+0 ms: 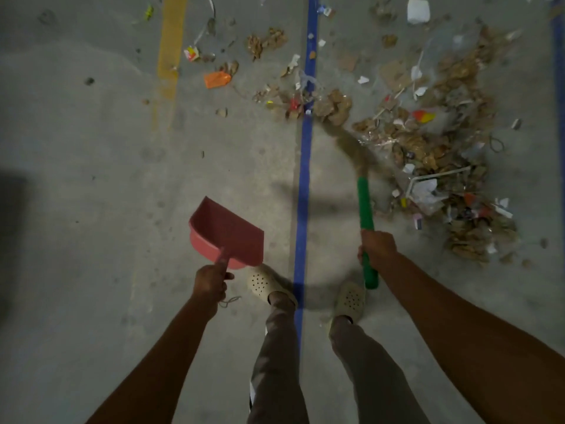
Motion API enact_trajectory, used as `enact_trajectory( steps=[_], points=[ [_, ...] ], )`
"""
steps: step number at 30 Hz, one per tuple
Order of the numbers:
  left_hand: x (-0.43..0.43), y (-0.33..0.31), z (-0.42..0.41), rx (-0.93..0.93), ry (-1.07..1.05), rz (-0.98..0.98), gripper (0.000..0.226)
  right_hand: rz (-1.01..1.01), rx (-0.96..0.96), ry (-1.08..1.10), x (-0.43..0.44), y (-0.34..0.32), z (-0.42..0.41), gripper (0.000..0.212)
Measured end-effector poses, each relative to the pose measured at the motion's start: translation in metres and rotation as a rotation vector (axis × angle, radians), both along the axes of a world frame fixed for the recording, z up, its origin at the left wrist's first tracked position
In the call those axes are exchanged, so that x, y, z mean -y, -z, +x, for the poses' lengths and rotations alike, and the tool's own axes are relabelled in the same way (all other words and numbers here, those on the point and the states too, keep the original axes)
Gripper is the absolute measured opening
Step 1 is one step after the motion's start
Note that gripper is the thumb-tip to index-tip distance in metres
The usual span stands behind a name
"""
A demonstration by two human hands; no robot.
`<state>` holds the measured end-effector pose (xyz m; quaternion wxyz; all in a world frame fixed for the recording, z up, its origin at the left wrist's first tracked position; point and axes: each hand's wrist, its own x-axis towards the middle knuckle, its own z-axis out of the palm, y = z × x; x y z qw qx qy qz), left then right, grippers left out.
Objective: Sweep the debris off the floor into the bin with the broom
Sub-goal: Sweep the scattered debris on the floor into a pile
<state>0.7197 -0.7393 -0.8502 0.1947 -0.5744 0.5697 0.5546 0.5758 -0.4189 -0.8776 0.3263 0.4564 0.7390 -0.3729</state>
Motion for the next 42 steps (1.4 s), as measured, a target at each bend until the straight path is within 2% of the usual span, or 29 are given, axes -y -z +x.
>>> enact_trajectory(
  steps=[3,5,12,18,22,26,30,38,42],
  points=[
    [0.009,-0.002,-0.017,-0.028,0.02,0.012,0.054,0.014,-0.088,0.128,-0.002,-0.026,-0.004,0.037],
    [0.012,-0.009,-0.024,-0.037,0.03,0.028,0.056,0.031,-0.133,0.128,0.005,-0.049,0.005,0.041],
    [0.039,-0.062,-0.037,-0.056,-0.019,0.065,0.054,0.025,-0.137,-0.077,0.062,-0.127,0.046,0.038],
    [0.083,-0.083,-0.031,-0.084,-0.106,0.039,0.054,-0.103,-0.061,-0.294,0.113,-0.157,0.038,0.038],
    [0.114,-0.081,-0.019,-0.073,-0.171,0.006,0.054,-0.138,-0.055,-0.487,0.15,-0.152,0.027,0.041],
    [0.14,-0.078,-0.011,-0.045,-0.257,-0.036,0.045,-0.193,-0.09,-0.497,0.191,-0.14,0.01,0.044],
    [0.166,-0.073,-0.02,-0.022,-0.3,-0.06,0.045,-0.221,-0.078,-0.536,0.228,-0.123,-0.015,0.049],
    [0.207,-0.046,-0.075,0.049,-0.316,-0.096,0.045,-0.204,0.142,-0.836,0.294,-0.061,-0.091,0.046],
    [0.216,-0.03,-0.118,0.079,-0.265,-0.1,0.049,-0.095,0.185,-0.75,0.284,-0.023,-0.134,0.039]
  ],
)
